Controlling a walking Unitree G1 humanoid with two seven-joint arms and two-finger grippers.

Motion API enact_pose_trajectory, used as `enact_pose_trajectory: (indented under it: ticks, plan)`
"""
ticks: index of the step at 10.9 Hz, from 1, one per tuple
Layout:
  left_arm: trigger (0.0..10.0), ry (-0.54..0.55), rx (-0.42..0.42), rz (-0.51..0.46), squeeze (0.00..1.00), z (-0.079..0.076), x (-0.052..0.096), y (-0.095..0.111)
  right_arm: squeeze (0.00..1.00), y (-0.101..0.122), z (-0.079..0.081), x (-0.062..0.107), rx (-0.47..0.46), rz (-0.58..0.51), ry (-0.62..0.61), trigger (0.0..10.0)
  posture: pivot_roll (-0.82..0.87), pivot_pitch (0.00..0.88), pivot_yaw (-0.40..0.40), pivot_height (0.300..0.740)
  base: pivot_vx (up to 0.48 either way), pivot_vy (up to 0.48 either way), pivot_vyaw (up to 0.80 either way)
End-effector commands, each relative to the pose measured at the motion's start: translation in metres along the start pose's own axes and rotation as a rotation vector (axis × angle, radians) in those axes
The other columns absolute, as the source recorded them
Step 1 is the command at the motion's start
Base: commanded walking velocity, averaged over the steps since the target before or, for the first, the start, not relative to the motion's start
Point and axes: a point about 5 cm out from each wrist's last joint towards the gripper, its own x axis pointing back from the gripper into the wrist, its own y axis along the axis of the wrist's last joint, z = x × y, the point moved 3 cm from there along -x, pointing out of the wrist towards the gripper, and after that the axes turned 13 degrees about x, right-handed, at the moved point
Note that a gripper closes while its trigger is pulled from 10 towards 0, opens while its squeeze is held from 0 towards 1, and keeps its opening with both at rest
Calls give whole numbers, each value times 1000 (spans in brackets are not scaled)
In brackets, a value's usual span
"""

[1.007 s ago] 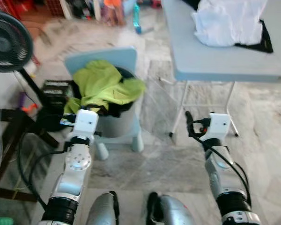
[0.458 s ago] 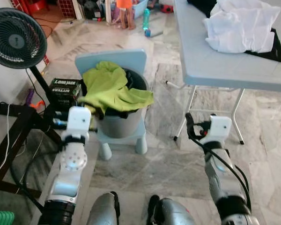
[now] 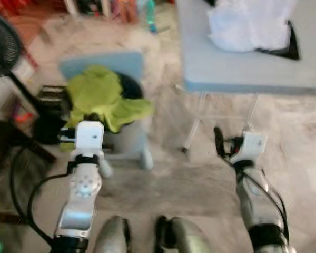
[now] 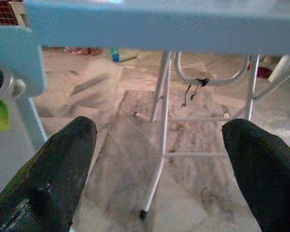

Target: Hang hanger

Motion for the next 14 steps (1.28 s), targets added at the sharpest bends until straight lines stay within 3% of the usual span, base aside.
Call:
enact_pose_trajectory:
  ticks: [1,5,9,10,11,13,14]
  plan:
    - [10000,10,-5,39,0,4,5,-7,0,3,2,-2,-6,-5,11,10000,94,244,-61,740,0,-360,0]
    - [10000,26,-1,53,0,5,5,-8,0,5,15,-3,-3,7,61,10000,65,247,-104,740,0,-361,0]
    - [10000,48,-22,53,0,8,9,-7,0,0,19,6,-14,34,68,10000,63,301,-97,740,0,0,0]
    - [10000,-95,-41,33,0,-17,8,0,0,-2,20,11,-11,43,71,10000,59,318,-86,740,0,0,0]
    - [10000,-312,-5,36,0,-55,14,9,0,-5,17,14,-12,53,58,10000,57,326,-80,740,0,0,0]
    - [10000,-636,45,4,0,-109,32,36,0,-7,19,18,-14,63,56,10000,66,347,-70,740,0,0,0]
    - [10000,-643,192,-44,0,-132,28,71,0,-8,22,20,-20,70,57,10000,73,354,-65,740,0,0,0]
